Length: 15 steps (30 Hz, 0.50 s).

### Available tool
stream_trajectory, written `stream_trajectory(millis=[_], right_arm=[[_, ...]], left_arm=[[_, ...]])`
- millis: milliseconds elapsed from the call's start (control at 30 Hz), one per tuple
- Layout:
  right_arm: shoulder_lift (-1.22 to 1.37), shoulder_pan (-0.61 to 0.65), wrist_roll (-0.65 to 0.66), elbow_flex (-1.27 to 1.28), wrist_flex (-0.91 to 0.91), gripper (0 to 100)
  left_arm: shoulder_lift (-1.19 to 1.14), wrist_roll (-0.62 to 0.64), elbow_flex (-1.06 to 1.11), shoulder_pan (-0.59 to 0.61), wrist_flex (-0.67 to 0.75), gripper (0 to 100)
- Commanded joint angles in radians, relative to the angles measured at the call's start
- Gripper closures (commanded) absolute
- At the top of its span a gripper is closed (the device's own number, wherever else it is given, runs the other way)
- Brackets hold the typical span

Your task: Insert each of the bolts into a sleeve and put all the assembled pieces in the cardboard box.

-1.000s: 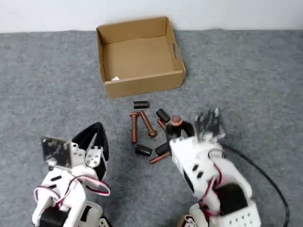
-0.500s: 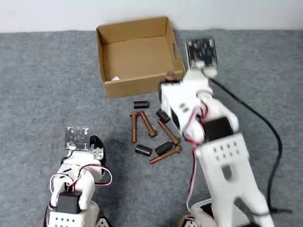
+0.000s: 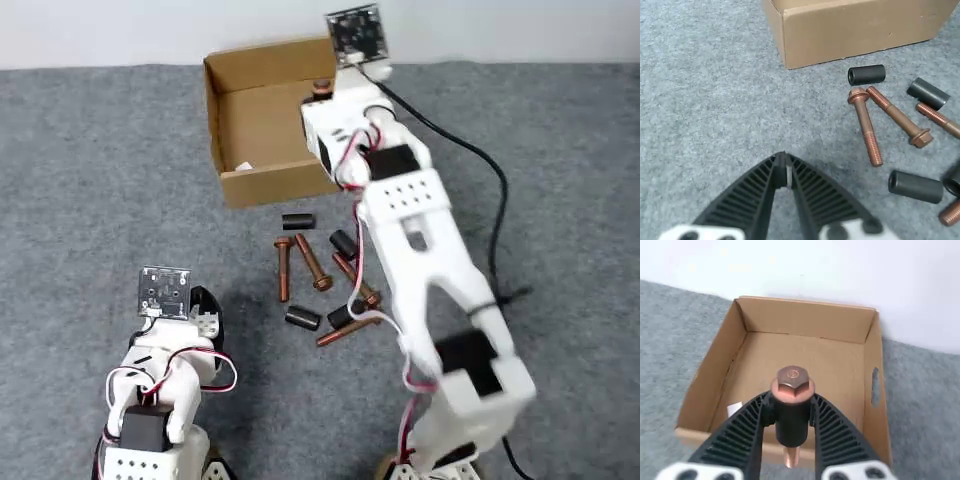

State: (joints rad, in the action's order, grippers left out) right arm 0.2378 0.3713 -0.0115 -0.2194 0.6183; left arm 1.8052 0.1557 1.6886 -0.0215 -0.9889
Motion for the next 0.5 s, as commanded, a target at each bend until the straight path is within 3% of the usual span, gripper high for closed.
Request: stream_trajectory(millis=[0, 200, 467], right_arm=[[0.119, -0.019, 0.055, -0.190, -0.033, 99.0], [0.375, -0.051, 0.069, -0.408, -0.025, 99.0], [0.564, -0.054, 0.071, -0.517, 0.073, 98.7]], left_arm=[[0.005, -0.005, -0.005, 0.000, -0.026, 99], [0.005, -0.005, -0.005, 0.005, -0.028, 99], [0.005, -0.003, -0.005, -0.002, -0.028, 99]])
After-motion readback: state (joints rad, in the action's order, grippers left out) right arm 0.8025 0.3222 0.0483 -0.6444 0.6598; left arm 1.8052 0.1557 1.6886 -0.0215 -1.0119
